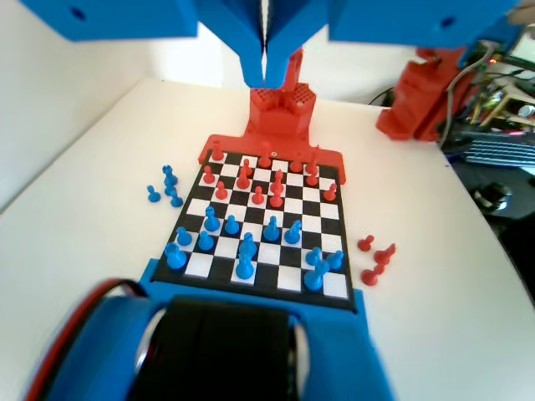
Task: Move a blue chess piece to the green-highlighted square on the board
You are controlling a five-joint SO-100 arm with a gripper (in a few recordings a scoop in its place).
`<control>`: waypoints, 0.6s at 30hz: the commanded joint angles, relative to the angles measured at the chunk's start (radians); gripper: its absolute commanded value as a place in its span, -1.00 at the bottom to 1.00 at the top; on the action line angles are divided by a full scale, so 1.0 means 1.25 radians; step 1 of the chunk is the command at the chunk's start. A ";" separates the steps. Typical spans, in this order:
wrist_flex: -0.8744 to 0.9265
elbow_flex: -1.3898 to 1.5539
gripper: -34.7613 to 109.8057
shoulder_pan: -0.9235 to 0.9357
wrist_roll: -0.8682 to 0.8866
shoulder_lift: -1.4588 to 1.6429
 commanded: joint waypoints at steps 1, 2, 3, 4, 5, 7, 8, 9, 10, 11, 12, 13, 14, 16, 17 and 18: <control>-0.049 0.060 -0.51 0.002 0.004 0.106; -0.064 0.079 -0.51 0.005 0.006 0.126; -0.059 0.079 -0.51 0.006 0.007 0.134; -0.054 0.083 -0.51 0.005 0.007 0.145; -0.055 0.093 -0.51 0.007 0.006 0.160; -0.066 0.123 -0.51 0.016 -0.004 0.196; -0.065 0.125 -0.51 0.018 0.000 0.196; -0.065 0.125 -0.51 0.021 0.000 0.196; -0.065 0.123 -0.51 0.025 0.000 0.196; -0.065 0.118 -0.51 0.028 0.000 0.196; -0.065 0.107 -0.51 0.032 0.002 0.196; -0.065 0.097 -0.51 0.032 0.004 0.196; -0.065 0.085 -0.51 0.032 0.005 0.196; -0.076 0.067 -0.51 0.032 0.012 0.196; -0.093 0.066 -0.51 0.032 0.022 0.196; -0.114 0.071 -0.51 0.032 0.032 0.196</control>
